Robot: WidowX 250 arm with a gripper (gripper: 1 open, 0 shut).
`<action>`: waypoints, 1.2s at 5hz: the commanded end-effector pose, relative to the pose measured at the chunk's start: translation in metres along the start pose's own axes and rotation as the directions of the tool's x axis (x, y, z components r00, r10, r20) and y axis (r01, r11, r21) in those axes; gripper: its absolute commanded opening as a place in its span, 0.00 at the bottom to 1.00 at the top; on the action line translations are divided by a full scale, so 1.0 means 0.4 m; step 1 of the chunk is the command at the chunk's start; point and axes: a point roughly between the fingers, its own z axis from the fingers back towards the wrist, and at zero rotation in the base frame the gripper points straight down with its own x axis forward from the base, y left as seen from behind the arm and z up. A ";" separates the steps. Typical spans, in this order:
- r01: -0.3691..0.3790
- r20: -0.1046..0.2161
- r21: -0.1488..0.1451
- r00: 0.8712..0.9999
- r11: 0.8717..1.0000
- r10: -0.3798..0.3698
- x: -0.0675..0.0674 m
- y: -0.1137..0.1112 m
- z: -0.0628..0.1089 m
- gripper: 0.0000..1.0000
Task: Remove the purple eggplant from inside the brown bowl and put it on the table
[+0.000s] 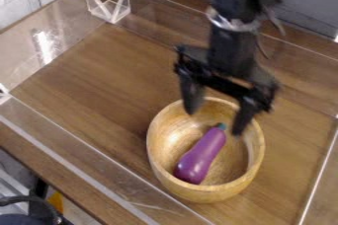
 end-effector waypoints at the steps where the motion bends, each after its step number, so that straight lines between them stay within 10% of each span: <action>1: 0.031 0.061 -0.004 0.998 1.000 -0.030 -0.004 -0.053 0.005 1.00; 3: 0.157 0.095 0.025 0.983 0.987 -0.159 -0.010 -0.028 -0.065 1.00; 6: 0.073 0.124 0.029 0.989 0.997 -0.077 0.006 -0.023 -0.037 1.00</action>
